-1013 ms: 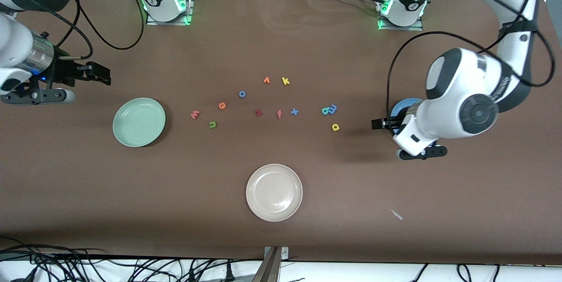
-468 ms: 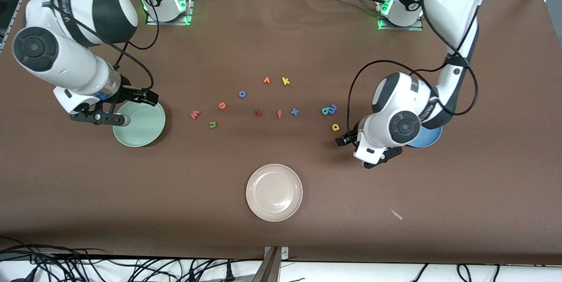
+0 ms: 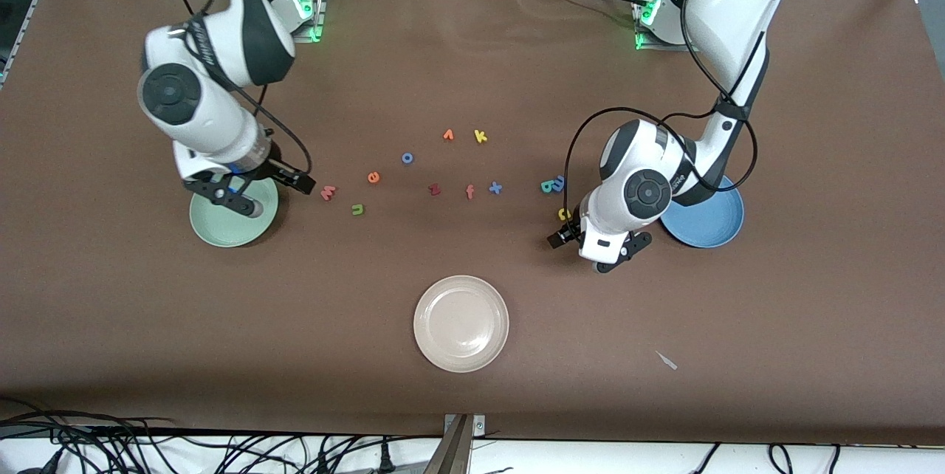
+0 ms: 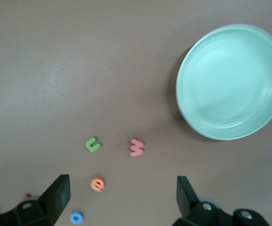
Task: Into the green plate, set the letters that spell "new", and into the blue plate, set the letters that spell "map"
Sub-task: 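Move both grippers down to the yellow letter and the pink W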
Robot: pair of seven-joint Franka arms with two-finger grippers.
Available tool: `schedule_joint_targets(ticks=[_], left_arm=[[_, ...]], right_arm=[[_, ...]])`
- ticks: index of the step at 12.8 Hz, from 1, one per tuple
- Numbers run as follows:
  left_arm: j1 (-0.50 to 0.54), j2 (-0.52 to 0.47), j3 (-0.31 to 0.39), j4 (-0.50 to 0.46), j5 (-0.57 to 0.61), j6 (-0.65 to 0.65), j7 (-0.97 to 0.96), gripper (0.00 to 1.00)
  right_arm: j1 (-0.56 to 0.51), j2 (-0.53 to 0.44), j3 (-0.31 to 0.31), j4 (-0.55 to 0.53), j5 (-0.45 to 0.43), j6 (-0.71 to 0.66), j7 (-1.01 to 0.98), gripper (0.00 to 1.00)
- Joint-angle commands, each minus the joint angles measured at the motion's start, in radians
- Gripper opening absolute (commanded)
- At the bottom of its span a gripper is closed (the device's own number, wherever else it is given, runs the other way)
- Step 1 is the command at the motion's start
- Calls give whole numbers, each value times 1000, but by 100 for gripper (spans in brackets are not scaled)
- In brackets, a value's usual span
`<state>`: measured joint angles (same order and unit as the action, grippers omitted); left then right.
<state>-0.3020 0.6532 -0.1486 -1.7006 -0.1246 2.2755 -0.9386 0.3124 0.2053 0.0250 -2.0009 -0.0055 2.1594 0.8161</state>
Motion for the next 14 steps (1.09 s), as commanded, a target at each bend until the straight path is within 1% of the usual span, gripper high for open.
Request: schedule_joint_targets(ticks=[1,2,4,5,6,11,14], left_arm=[[-20,-27,3,-68,-36,42,-8,94],[-28,-27,3,-80,-35,42,-8,90],[-38,-26,3,-83,-33,42,-8,75],[-40,-21,3,-83,-29,42,-6,67],[-40,-17,3,-83,-23,42,-5,67],[-39,5,4,-82,-18,47,12,68],[-40,17,4,-80,10,52,11,68]], right_arm=[[-4,-7,12,-116,4,150,86,100],[-4,9,13,-125,12,178,109,100],[-4,28,15,-168,42,244,127,100],[-4,32,15,-202,58,298,127,100],[-4,43,15,-222,61,336,127,100],[-4,138,15,-222,61,401,129,100],[-4,184,29,-220,97,432,129,100]])
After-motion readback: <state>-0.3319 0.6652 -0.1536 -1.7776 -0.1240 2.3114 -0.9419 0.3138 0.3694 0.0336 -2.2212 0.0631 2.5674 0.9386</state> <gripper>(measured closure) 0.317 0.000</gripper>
